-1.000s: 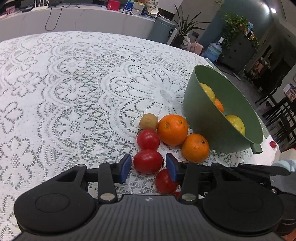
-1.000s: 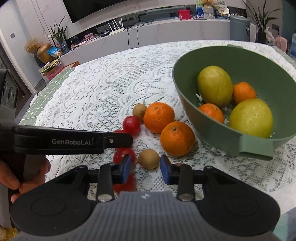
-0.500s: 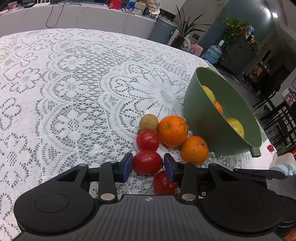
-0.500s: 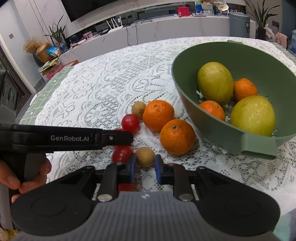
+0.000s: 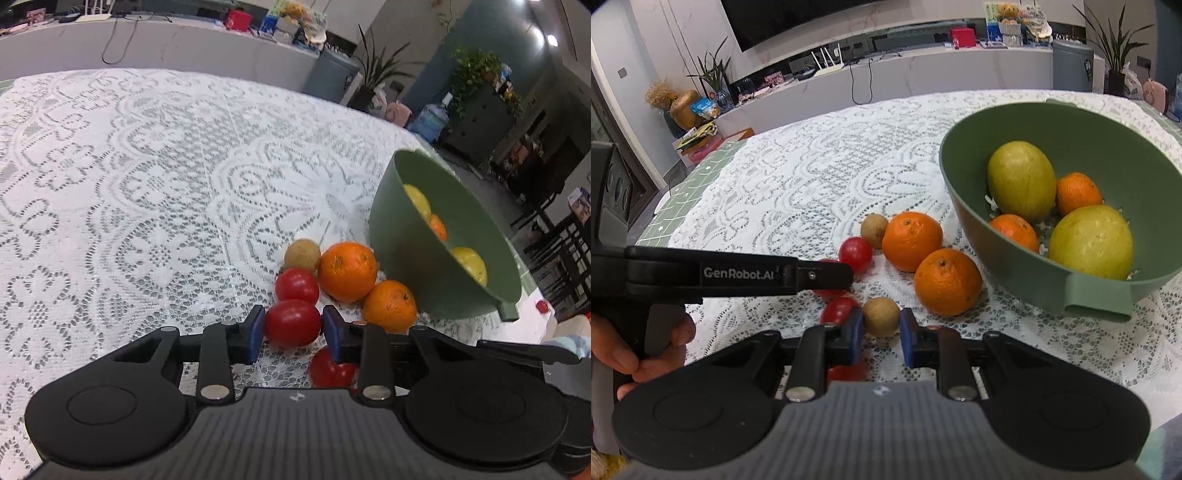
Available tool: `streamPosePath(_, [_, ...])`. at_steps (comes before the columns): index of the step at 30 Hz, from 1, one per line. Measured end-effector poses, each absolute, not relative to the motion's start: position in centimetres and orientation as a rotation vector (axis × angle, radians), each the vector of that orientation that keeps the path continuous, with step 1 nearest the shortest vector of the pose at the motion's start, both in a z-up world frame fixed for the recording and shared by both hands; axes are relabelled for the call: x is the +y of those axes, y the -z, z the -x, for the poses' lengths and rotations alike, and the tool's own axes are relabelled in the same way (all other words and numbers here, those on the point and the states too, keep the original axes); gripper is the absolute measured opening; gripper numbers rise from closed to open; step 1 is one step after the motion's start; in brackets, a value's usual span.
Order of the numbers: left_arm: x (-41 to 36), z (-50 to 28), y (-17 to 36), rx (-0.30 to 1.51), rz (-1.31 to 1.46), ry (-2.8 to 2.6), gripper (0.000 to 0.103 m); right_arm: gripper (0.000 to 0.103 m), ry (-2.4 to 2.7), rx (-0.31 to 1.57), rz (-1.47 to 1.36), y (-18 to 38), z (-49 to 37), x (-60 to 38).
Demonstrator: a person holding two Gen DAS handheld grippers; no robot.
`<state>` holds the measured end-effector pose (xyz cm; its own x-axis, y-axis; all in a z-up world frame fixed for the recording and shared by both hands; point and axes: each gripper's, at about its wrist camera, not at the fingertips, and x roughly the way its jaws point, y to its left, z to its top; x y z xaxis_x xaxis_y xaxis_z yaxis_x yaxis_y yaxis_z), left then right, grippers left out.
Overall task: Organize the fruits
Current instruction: 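Grasp a red tomato with the left tool while the right tool grasps a kiwi, then carry the tomato and kiwi over the green colander and lower them inside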
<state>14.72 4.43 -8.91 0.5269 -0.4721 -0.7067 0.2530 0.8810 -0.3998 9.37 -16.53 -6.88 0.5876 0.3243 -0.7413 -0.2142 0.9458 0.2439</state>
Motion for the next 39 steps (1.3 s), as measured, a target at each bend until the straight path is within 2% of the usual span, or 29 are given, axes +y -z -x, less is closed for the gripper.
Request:
streamPosePath(11, [5.1,-12.4,5.7,0.808,0.345,0.454,0.038,0.017,-0.331,0.779,-0.113,4.7,-7.6,-17.3])
streamPosePath(23, [1.7,-11.5,1.2,0.718,0.286,0.505,0.038,0.017,-0.209,0.577,0.025,0.1,-6.0,-20.0])
streamPosePath(31, [-3.4,-12.8,-0.5,0.729,0.155,0.554,0.038,0.017,-0.077,0.618,0.008,-1.6,-7.5,-24.3])
streamPosePath(39, [-7.6,-14.7,-0.1,0.815,0.005,0.592,0.038,0.016,-0.053,0.746,0.038,-0.9,-10.3,-27.1])
